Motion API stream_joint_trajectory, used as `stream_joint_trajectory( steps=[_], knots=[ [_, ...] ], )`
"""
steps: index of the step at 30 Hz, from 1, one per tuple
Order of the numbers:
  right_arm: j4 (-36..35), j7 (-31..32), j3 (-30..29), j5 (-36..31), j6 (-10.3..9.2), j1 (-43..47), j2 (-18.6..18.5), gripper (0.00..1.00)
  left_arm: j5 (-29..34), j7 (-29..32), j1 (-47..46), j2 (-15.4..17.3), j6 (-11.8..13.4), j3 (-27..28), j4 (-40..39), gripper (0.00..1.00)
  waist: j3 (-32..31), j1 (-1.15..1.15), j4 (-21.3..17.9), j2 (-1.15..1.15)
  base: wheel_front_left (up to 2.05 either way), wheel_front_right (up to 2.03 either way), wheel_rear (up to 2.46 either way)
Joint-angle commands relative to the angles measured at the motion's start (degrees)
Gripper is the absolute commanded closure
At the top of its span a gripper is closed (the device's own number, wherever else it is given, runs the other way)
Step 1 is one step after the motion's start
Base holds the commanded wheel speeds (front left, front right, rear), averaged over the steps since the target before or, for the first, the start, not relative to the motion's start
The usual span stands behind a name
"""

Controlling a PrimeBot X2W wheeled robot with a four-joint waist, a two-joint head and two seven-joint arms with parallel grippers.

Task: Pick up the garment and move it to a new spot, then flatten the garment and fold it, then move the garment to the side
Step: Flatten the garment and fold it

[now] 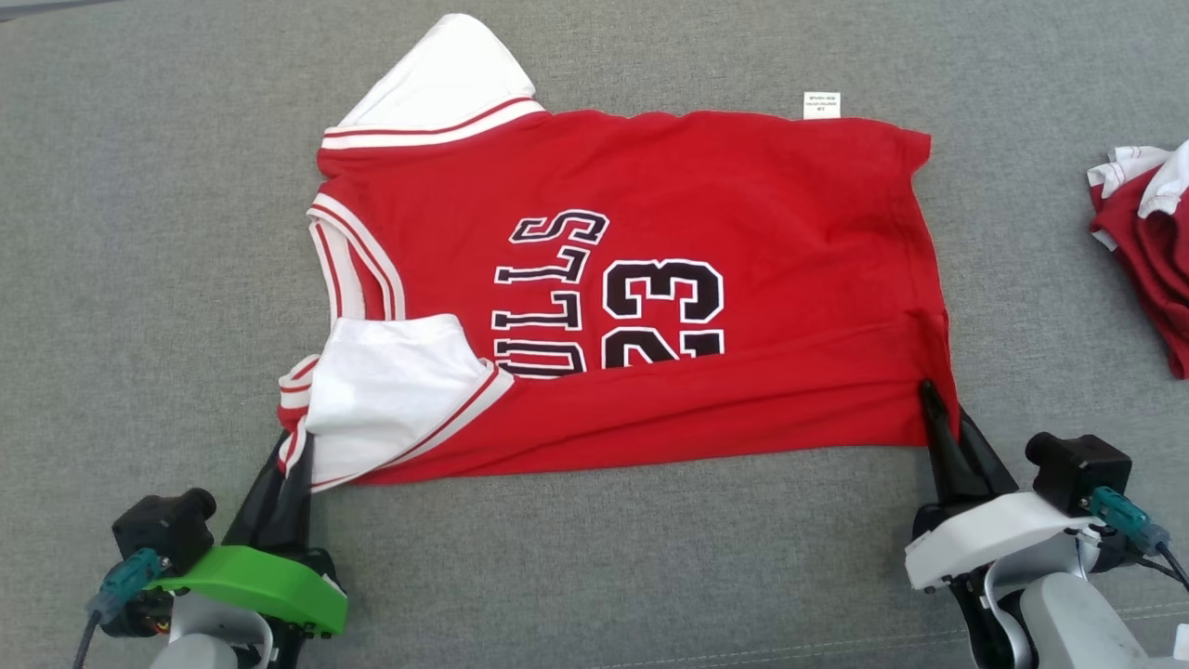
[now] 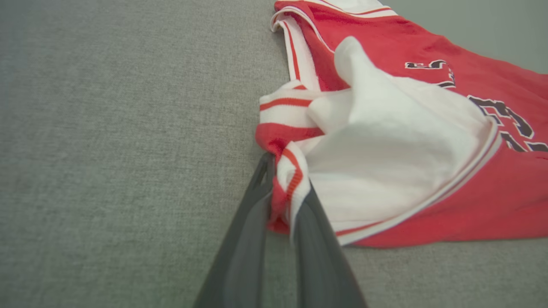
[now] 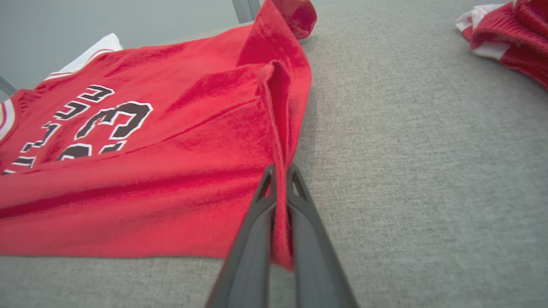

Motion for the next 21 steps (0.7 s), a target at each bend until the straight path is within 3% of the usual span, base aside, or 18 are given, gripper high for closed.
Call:
stream_joint_trajectory(
  steps=[1, 9, 17, 18, 19, 20, 21],
  knots=[
    [-1.8, 0.0, -0.3, 0.7, -0.05, 1.2, -1.4, 1.00, -0.7, -0.5, 0.0, 1.5, -0.2, 0.5, -1.7, 1.00, -0.2, 0.00, -0.2, 0.00, 0.00, 0.00, 0.00],
    [-8.0, 4.7, -2.3, 2.3, -0.13, 6.9, -5.7, 1.00, -1.6, 4.8, 8.2, 4.3, 3.4, 1.9, -13.4, 1.00, -1.1, 0.00, -0.8, 0.00, 0.00, 0.00, 0.00],
    [-7.7, 7.0, -3.6, 4.0, -0.13, 8.5, -5.7, 1.00, -1.9, 8.8, 12.9, 3.7, 6.2, 1.1, -21.2, 1.00, -0.9, 0.00, -0.5, 0.00, 0.00, 0.00, 0.00],
    [-7.2, 7.2, -3.6, 3.9, -0.13, 8.3, -5.5, 0.32, -1.9, 8.8, 12.5, 3.4, 6.3, 0.8, -21.3, 0.64, -0.8, 0.00, -0.4, 0.00, 0.00, 0.00, 0.00],
    [-7.0, 7.2, -3.6, 3.9, -0.13, 7.9, -5.3, 0.00, -1.9, 8.4, 11.7, 3.1, 6.3, 0.7, -21.5, 0.20, -0.8, 0.00, -0.3, 0.00, 0.00, 0.00, 0.00],
    [-6.6, 6.9, -3.7, 4.0, -0.12, 7.4, -5.2, 0.00, -2.1, 8.0, 11.0, 2.7, 6.1, 0.6, -21.4, 0.00, -0.7, 0.00, -0.3, 0.00, 0.00, 0.00, 0.00],
    [-6.4, 6.3, -3.9, 4.0, -0.08, 7.1, -5.1, 0.00, -1.6, 7.4, 10.4, 2.7, 6.2, 0.6, -21.0, 0.00, -0.7, 0.00, -0.3, 0.00, 0.00, 0.00, 0.00]
  ],
)
